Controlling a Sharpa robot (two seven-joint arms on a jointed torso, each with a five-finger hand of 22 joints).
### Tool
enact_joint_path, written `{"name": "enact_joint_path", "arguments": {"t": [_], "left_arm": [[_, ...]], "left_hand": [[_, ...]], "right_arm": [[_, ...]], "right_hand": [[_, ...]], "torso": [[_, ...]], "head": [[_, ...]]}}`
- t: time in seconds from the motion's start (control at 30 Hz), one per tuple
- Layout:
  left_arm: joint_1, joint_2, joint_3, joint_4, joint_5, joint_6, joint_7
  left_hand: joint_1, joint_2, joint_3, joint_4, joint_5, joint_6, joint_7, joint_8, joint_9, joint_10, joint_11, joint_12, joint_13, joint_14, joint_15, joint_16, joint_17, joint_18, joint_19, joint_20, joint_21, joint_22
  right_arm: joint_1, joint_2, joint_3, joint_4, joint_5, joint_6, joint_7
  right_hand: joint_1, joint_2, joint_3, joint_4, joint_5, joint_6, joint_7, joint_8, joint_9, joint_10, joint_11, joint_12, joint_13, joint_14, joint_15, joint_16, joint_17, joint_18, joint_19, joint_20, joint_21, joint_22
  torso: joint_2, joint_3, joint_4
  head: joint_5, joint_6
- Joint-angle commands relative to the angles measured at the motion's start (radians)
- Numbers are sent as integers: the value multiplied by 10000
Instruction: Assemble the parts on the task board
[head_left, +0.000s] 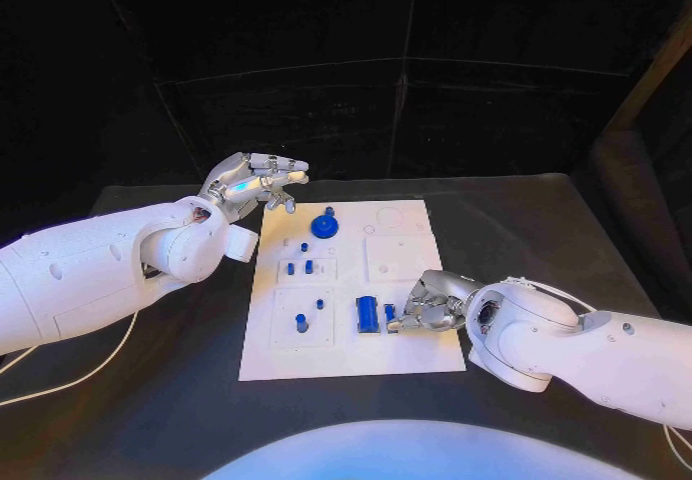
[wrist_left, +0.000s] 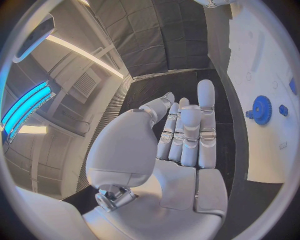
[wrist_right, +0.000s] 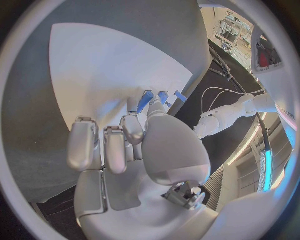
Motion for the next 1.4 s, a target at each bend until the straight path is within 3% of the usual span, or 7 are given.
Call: {"name": "enact_joint_path", "arguments": {"t": [0.03, 0.63, 0.97, 1.03, 1.13, 1.17, 1.4], "left_arm": [[12, 8, 4, 2, 15, 114, 15], [12, 34, 4, -33, 15, 108, 11], [4, 85, 2, -105, 603, 158, 28], [-7, 127, 0, -164, 894, 178, 75], [-33, 238, -1, -367, 1191, 207, 172], [-41, 285, -1, -459, 1265, 200, 202], [-125, 617, -3, -1119, 1676, 46, 411]], "left_hand": [[50, -14, -1, -40, 37, -36, 34, 40, -2, -58, 25, 59, -10, -57, 9, -42, -12, 142, -8, 39, -49, -17], [50, -14, -1, -40, 37, -36, 34, 40, -2, -58, 25, 59, -10, -57, 9, -42, -12, 142, -8, 39, -49, -17], [-38, -35, -53, -1, 26, -51, 47, 56, -2, -83, 42, 101, -13, -86, 24, -55, -78, 135, 1, 47, -83, -42], [-138, -75, -124, 53, 23, -78, 48, 52, -6, -111, 50, 108, -17, -105, 37, -68, -118, 132, -4, 58, -107, -58], [-326, -153, -318, 166, 23, -127, 39, 53, -7, -139, 49, 149, -14, -416, 66, -377, -711, 131, -107, 87, -228, -129], [-346, -172, -405, 189, 25, -151, 36, 58, -7, -166, 52, 167, -15, -817, 84, -767, -1347, 130, -261, 109, -369, -205], [-272, -52, -770, 338, 20, -256, 125, 50, -23, -362, 264, -229, -111, -2794, 504, -4017, -2969, 53, -2330, 502, -2344, -1411]], "right_arm": [[11, 79, -2, -90, -160, 72, 54], [13, 110, 0, -201, -99, -531, 625], [312, -278, 10, -527, 3376, -1593, 4072], [498, -250, 11, -880, 4508, -1793, 4794], [798, -41, 13, -1747, 6765, -2011, 6115], [875, 67, 13, -2067, 7431, -1991, 6515], [1158, 942, 21, -4231, 10240, -1744, 8608]], "right_hand": [[57, 82, -8, -58, 56, 79, -3, 43, 20, 47, -40, 54, 12, 732, -40, 67, 927, -160, 68, -30, 56, 16], [27, 80, -126, -79, 45, 51, 12, 24, 28, 43, -32, 39, 6, 725, -40, 46, 894, -151, 48, -32, 29, -28], [186, 72, -417, -204, 189, -1046, 399, -570, -165, -562, 294, -912, -791, 435, 216, -739, -286, 142, -630, 161, -959, -1587], [373, 153, -425, -331, 371, -1156, 470, -621, -176, -1209, 348, -2027, -1749, 144, 273, -1494, -1302, 379, -1207, 226, -1853, -2895], [906, 436, -392, -650, 626, -1365, 679, -720, -198, -3008, 521, -4899, -4106, -1285, 458, -5138, -5345, 981, -3063, 381, -5024, -6764], [1042, 548, -372, -718, 630, -1443, 722, -764, -215, -3186, 637, -5266, -4433, -1731, 535, -6471, -6618, 992, -3221, 463, -5514, -7092], [1999, 1012, -253, -1161, 194, -1696, 1159, -1116, -593, -3829, 1130, -7873, -7051, -2366, 1018, -9439, -8044, 974, -3587, 928, -7804, -8601]], "torso": [[-2, 1, 3], [-12, 10, -7], [-139, -20, 6], [-215, -36, 2], [-394, -96, -10], [-442, -114, -17], [-799, -206, -86]], "head": [[2, -1], [19, 9], [-46, 293], [-62, 351], [-121, 561], [-129, 621], [-159, 1128]]}}
